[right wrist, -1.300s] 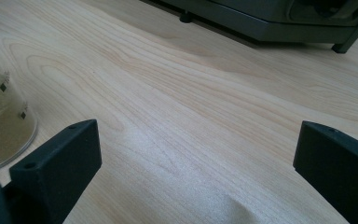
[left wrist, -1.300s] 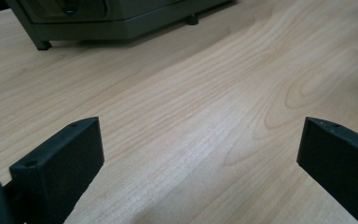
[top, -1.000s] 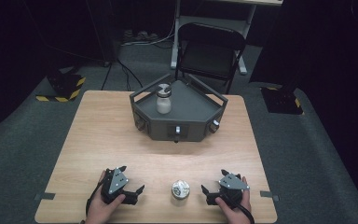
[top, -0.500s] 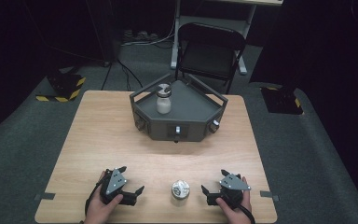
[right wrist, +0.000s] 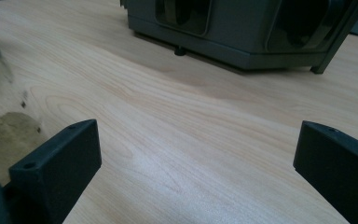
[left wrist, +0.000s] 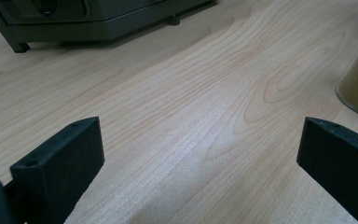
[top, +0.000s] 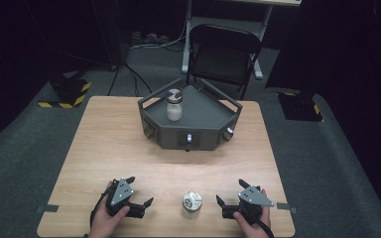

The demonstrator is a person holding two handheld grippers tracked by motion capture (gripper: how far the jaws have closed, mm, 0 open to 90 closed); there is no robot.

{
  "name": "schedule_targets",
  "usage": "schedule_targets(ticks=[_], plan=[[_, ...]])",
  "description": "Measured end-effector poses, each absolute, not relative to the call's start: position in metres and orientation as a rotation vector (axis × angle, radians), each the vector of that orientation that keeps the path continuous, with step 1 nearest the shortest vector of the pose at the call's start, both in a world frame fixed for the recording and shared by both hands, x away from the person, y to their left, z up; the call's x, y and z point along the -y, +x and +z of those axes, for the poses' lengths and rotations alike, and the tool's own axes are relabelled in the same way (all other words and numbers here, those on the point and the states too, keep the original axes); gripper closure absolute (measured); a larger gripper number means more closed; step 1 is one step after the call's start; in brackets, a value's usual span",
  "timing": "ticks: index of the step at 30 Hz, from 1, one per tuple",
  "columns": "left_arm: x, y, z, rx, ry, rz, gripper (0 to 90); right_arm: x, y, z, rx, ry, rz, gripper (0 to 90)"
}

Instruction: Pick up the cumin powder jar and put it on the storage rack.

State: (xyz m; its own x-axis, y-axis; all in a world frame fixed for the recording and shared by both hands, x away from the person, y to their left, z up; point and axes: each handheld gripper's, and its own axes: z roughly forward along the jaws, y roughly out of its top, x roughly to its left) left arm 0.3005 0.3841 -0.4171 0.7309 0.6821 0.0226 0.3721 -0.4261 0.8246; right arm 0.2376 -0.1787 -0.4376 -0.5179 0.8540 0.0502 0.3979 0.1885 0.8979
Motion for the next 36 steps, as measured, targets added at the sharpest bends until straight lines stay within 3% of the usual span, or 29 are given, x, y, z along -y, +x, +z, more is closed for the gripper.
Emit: schedule_targets(ticks=[18, 36], plan=[[-0.385, 0.299, -0.417, -0.77, 2.068, 0.446, 0.9, 0.175, 0.217, -0.415, -1.949, 1.076, 1.437, 0.3], [-0.384, 0.298, -0.416, -0.766, 2.078, 0.451, 0.9, 0.159, 0.218, -0.415, -2.022, 0.992, 1.566, 0.3]])
